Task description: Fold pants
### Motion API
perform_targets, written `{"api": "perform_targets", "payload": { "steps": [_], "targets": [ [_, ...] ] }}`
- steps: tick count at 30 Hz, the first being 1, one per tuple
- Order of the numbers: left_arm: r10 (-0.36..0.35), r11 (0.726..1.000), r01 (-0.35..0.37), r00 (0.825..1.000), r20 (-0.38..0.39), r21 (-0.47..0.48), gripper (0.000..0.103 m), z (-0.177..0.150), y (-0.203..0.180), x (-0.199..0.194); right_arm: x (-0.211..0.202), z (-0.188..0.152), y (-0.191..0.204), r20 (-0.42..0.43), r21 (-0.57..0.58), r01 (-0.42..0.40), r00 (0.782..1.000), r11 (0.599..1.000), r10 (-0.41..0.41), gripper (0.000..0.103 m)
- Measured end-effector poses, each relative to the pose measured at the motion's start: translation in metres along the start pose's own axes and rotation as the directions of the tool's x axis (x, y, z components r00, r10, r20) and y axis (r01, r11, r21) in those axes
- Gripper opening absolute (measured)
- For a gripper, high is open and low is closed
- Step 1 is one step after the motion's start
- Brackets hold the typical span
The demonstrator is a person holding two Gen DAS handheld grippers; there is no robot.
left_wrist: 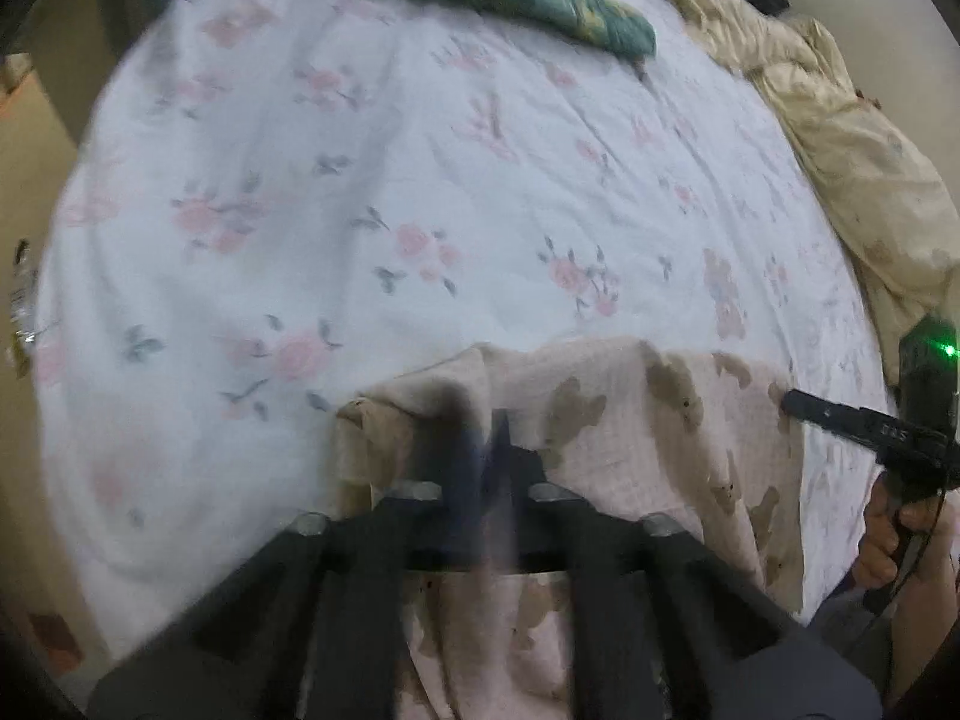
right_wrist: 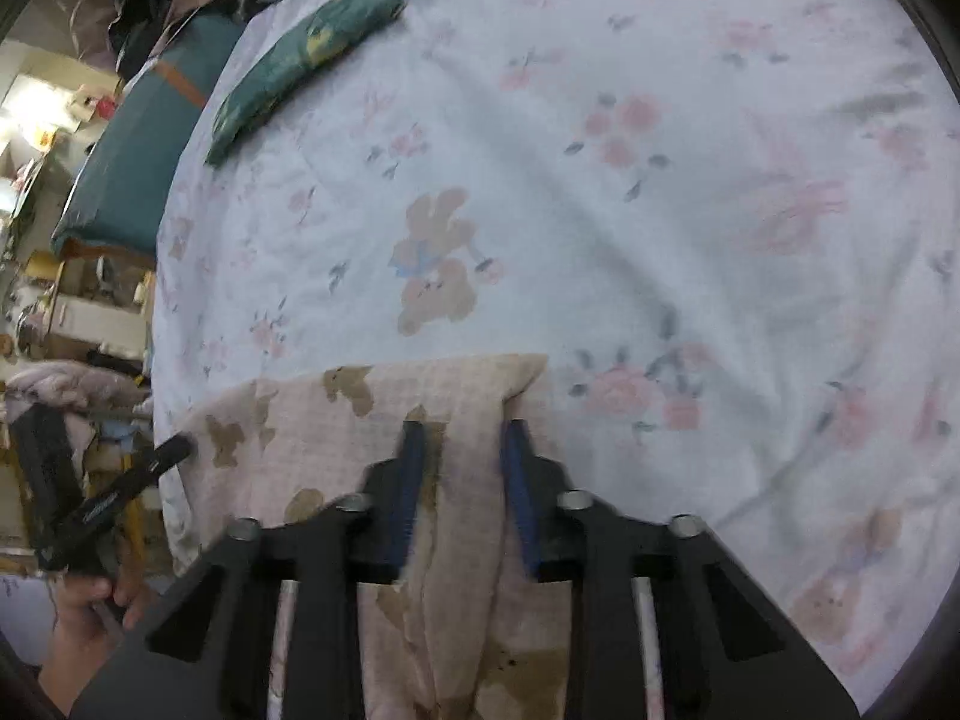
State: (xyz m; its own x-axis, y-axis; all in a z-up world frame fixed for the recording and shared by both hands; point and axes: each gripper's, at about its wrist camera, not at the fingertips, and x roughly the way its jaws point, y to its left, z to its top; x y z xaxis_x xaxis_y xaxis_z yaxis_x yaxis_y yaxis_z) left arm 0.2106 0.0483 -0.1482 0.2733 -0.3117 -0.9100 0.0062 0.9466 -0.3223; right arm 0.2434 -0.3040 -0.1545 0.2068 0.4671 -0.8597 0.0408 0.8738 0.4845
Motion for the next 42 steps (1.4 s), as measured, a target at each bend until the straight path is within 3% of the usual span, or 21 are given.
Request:
{"api": "perform_targets", "payload": {
  "steps": [3,6,10,13,16,17,21,25,28,31,35,40,42],
  "targets": [
    [0.024,1.000,-0.024,1.000,0.017,-0.015,0.000,0.006,0.007,-0.002,-0.012,0.005,0.008,0.065,-0.087,0.053,0.997,0.995,-0.047,0.002],
    [0.021,0.999,-0.020,0.999,0.026,-0.041,0.000,0.014,0.013,-0.003,-0.027,0.013,0.001,0.133,-0.056,0.045,0.990,0.997,-0.037,0.001],
    [0.152,0.988,-0.153,0.986,0.073,0.006,0.005,0.017,0.002,-0.002,-0.013,0.016,0.008,0.129,-0.088,0.097,0.988,0.991,-0.086,0.003],
    [0.197,0.980,-0.195,0.978,0.073,-0.033,0.029,0.016,0.004,-0.004,-0.011,0.013,0.013,0.128,-0.126,0.170,0.980,0.977,-0.154,0.009],
    [0.348,0.937,-0.349,0.928,0.136,-0.017,0.034,0.005,-0.005,-0.021,-0.027,0.005,0.023,0.184,-0.148,0.216,0.965,0.965,-0.188,0.011],
    [0.363,0.930,-0.367,0.918,0.160,-0.005,0.035,-0.002,-0.012,-0.026,-0.036,-0.001,0.028,0.205,-0.146,0.218,0.961,0.965,-0.186,0.011],
    [0.239,0.960,-0.259,0.957,0.164,0.110,0.035,-0.033,-0.048,-0.031,-0.043,-0.029,0.063,0.168,-0.244,0.121,0.982,0.962,-0.081,0.011],
    [0.145,0.979,-0.147,0.989,0.022,0.143,0.035,-0.057,-0.061,-0.005,-0.019,-0.059,0.089,0.042,-0.318,0.027,0.999,0.948,-0.014,0.011],
    [0.203,0.964,-0.187,0.977,-0.064,0.191,0.035,-0.072,-0.060,0.021,0.018,-0.076,0.090,-0.082,-0.355,0.057,0.992,0.933,-0.092,0.011],
    [0.253,0.945,-0.227,0.964,-0.086,0.235,0.035,-0.078,-0.052,0.034,0.045,-0.082,0.076,-0.105,-0.419,0.206,0.957,0.885,-0.272,0.007],
    [0.318,0.925,-0.293,0.945,-0.073,0.242,0.035,-0.074,-0.043,0.024,0.032,-0.074,0.055,-0.098,-0.365,0.242,0.950,0.899,-0.296,0.004],
    [0.350,0.928,-0.334,0.933,-0.079,0.166,0.035,-0.066,-0.023,0.014,0.012,-0.066,0.035,-0.059,-0.311,0.331,0.929,0.891,-0.366,0.006],
    [0.315,0.946,-0.308,0.947,-0.067,0.101,0.035,-0.059,-0.014,0.000,-0.003,-0.062,0.032,-0.040,-0.269,0.302,0.945,0.914,-0.324,0.009]
  ]
}}
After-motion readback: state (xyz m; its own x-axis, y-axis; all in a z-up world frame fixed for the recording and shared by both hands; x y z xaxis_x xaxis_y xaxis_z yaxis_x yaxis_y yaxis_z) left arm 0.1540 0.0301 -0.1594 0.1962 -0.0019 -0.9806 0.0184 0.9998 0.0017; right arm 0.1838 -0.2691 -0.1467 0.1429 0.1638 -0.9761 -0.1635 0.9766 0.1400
